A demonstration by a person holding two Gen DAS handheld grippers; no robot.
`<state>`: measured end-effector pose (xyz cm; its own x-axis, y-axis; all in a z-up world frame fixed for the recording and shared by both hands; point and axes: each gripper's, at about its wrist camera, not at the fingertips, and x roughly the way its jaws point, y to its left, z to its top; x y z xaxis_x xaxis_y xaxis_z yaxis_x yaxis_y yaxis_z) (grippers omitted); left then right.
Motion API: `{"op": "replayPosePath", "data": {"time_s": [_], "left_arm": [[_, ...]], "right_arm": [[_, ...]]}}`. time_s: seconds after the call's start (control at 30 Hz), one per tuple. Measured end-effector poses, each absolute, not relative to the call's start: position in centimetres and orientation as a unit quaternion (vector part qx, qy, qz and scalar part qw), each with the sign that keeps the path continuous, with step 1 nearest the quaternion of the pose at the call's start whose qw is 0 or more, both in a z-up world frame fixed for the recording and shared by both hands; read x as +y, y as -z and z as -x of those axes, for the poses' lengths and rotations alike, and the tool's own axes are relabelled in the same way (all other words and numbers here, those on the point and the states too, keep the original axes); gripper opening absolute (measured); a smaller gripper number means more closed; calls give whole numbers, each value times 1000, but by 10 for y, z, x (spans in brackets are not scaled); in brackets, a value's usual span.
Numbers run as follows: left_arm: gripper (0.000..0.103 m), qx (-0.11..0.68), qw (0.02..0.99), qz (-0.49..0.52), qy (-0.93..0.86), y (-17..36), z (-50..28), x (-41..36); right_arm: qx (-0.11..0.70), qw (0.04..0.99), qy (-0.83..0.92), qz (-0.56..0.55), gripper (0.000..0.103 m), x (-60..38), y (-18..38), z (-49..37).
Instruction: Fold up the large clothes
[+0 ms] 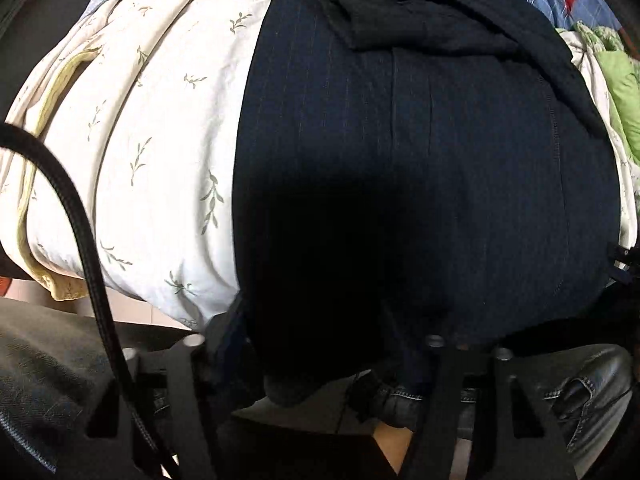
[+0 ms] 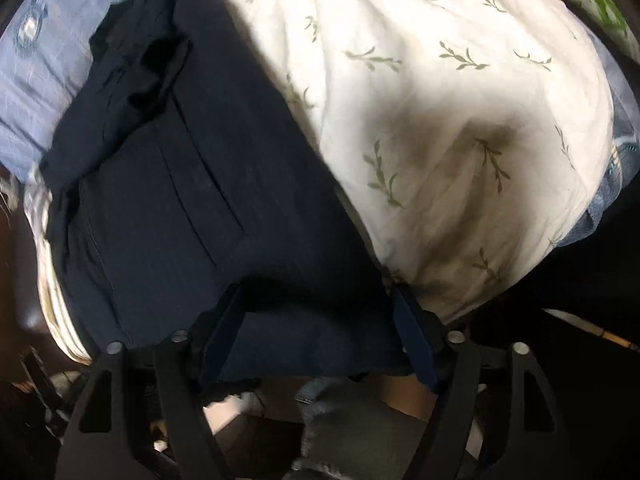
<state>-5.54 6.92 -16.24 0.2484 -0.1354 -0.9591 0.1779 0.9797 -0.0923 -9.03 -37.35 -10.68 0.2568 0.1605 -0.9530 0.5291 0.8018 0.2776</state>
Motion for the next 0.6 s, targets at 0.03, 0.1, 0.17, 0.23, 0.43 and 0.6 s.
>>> {"op": "replayPosePath", "data": {"time_s": [0.03,0.1,0.17,0.23,0.43,0.6], "left_arm": [[41,605,790,-20,96,162,57,69],[12,604,790,-23,101,160,61,67],[5,600,793,-40,98,157,64,64],[2,598,794,-36,104,153,66,65],[0,594,787,52,158,126,71,88],[0,586,767,150,215,101,64,120]], "right_arm": [[603,736,128,-279,58,-371,107,90],[613,732,133,-266,38,-366,107,96],[620,728,134,-259,15,-361,109,102],[621,732,131,-247,9,-356,107,103],[581,762,108,-264,4,-347,84,124],[537,792,61,-285,4,-347,56,135]]}}
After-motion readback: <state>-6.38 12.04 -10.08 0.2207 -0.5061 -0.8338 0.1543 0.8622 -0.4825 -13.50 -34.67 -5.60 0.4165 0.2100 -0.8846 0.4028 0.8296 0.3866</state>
